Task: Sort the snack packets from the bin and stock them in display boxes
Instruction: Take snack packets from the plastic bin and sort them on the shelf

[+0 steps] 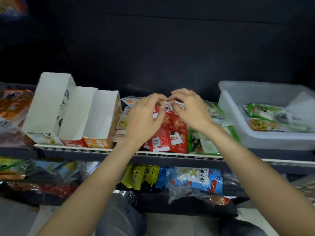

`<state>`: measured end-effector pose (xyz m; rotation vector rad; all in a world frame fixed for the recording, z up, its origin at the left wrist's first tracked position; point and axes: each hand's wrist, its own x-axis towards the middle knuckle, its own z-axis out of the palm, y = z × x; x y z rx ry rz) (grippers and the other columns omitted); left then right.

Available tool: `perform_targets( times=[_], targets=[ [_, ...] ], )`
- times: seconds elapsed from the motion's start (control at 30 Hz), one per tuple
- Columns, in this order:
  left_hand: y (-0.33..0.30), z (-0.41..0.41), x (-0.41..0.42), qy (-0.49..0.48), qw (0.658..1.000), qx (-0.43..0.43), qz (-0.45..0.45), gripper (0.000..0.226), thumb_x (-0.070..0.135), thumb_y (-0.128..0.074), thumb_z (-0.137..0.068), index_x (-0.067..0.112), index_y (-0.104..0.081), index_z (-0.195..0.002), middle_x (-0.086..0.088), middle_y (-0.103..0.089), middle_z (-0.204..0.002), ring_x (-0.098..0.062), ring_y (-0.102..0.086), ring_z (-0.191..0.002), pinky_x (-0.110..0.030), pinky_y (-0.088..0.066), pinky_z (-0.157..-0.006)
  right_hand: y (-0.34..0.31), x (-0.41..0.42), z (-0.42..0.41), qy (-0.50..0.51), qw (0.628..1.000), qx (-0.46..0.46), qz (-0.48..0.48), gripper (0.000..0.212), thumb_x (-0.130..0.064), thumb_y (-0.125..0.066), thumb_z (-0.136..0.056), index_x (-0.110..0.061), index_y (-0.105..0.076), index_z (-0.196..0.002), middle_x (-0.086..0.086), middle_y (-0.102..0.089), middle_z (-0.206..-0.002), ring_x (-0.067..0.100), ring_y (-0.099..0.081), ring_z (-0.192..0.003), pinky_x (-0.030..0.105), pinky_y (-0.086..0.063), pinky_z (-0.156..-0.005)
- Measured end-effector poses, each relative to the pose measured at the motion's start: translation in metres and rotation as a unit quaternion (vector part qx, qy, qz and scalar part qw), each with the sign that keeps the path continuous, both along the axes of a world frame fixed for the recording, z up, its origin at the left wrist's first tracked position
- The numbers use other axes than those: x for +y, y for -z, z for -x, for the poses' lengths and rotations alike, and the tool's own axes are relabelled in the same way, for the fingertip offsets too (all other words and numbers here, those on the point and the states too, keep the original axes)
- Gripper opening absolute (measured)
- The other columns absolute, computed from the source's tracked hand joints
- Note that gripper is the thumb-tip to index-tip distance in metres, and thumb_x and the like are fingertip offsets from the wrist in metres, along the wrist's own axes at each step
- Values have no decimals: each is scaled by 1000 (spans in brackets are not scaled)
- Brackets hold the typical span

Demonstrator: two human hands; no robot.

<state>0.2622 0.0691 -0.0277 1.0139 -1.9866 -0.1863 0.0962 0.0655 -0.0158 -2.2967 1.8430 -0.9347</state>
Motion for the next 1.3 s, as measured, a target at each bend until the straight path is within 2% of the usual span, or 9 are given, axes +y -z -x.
perform_targets(
  times=[0.1,0.27,0.4,0.53,0.63,0.9,1.07,1.17,1.3],
  targets=[
    [-19,55,7,107,992,62,9,20,12,-55,-88,14,-60,-107,9,-64,-93,-5,-61,-89,-28,-49,-81,-16,25,71,58,997,-2,44,21,-19,-54,-89,-20,-71,-100,-1,-66,-112,19,-60,-103,35,-47,-91],
    [-22,159,-1,243,968,17,-54,29,10,-59,-82,17,-61,-110,9,-64,-99,-3,-61,-95,-30,-50,-88,-19,53,201,169,983,6,-71,29,1,-55,-86,-15,-72,-103,6,-73,-102,23,-67,-98,28,-47,-89],
    [-18,240,-21,294,942,-71,-146,31,10,-65,-83,13,-61,-114,1,-64,-112,-9,-57,-104,-16,-42,-89,-1,55,280,212,952,75,-208,29,-7,-61,-84,-18,-71,-109,5,-70,-112,24,-63,-107,28,-44,-91],
    [-5,317,-39,295,898,-297,-136,38,23,-71,-81,14,-60,-116,-6,-61,-118,-22,-56,-108,-32,-44,-91,17,45,325,189,929,105,-301,29,-6,-58,-84,-21,-72,-104,0,-70,-110,18,-62,-105,19,-42,-87],
    [11,358,-45,264,843,-457,-104,34,26,-67,-80,16,-61,-113,-5,-63,-110,-26,-58,-99,-31,-45,-73,28,31,341,171,910,110,-362,44,2,-48,-85,-21,-65,-119,-2,-64,-121,16,-57,-112,21,-41,-94],
    [45,397,-64,242,810,-522,-111,69,56,-67,-77,15,-48,-129,-7,-54,-122,-26,-54,-106,-29,-41,-77,51,7,367,160,882,144,-419,65,-8,-57,-79,-25,-42,-141,10,-40,-140,27,-46,-121,36,-44,-100],
    [38,398,-60,225,817,-508,-153,68,49,-76,-68,14,-47,-119,-2,-57,-103,-19,-51,-83,-27,-38,-66,48,9,365,168,901,101,-387,61,-12,-63,-80,-25,-47,-137,5,-47,-137,23,-48,-121,31,-42,-100],
    [30,385,-61,188,831,-510,-118,59,52,-75,-65,17,-55,-108,-5,-56,-107,-23,-55,-88,-26,-41,-68,32,21,361,225,950,-4,-215,44,-10,-60,-85,-23,-57,-127,2,-59,-128,19,-54,-117,27,-41,-97],
    [9,351,-53,153,865,-468,-101,55,51,-73,-68,16,-54,-105,-4,-53,-105,-22,-54,-88,-28,-40,-65,7,53,336,277,942,-189,-21,25,-8,-55,-89,-18,-67,-110,0,-69,-106,14,-62,-99,26,-47,-90]
  ],
)
